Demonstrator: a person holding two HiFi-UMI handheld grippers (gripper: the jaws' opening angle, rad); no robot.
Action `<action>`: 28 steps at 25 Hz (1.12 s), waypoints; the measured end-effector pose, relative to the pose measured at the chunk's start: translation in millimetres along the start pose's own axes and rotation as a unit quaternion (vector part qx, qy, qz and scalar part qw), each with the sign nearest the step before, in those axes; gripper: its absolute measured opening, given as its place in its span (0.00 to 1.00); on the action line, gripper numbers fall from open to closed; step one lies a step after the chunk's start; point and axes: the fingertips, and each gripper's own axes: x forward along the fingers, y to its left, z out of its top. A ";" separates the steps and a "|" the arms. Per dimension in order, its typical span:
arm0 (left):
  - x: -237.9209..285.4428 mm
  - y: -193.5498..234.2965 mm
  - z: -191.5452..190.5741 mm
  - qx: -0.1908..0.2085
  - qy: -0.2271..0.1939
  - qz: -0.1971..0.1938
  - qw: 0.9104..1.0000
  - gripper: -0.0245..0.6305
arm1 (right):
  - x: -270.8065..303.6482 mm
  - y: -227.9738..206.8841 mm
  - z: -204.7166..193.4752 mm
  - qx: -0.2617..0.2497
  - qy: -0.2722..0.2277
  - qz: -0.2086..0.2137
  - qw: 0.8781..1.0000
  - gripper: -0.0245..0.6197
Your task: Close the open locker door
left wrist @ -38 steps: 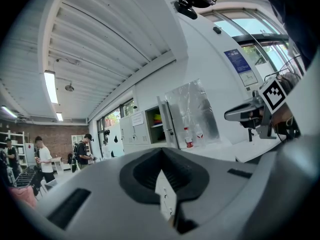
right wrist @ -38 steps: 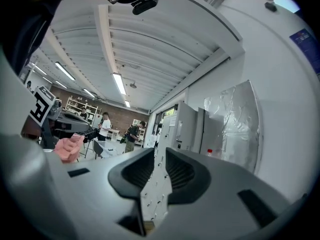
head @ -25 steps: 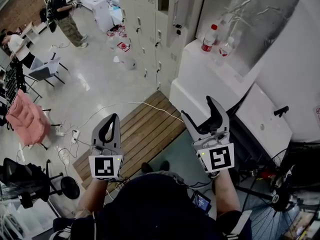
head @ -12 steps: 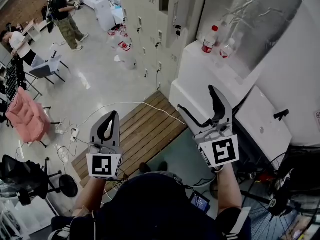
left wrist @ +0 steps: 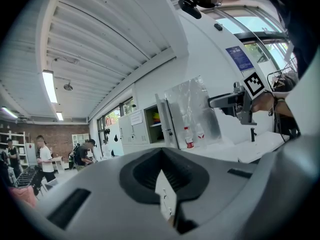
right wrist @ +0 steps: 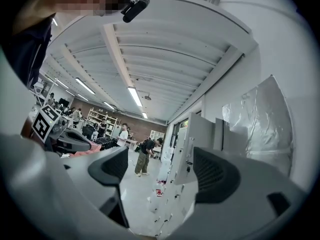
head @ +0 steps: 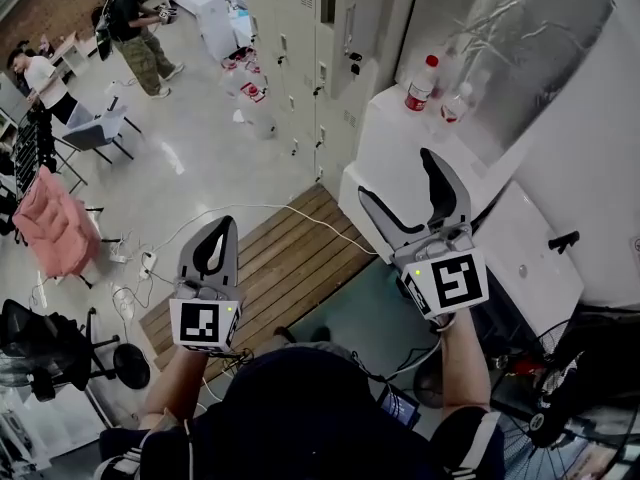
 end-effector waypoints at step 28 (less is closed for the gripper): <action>184.8 102.0 -78.0 -0.026 -0.050 -0.107 0.993 0.04 | 194.5 -85.0 -10.5 -0.020 -0.049 -0.038 0.998 0.56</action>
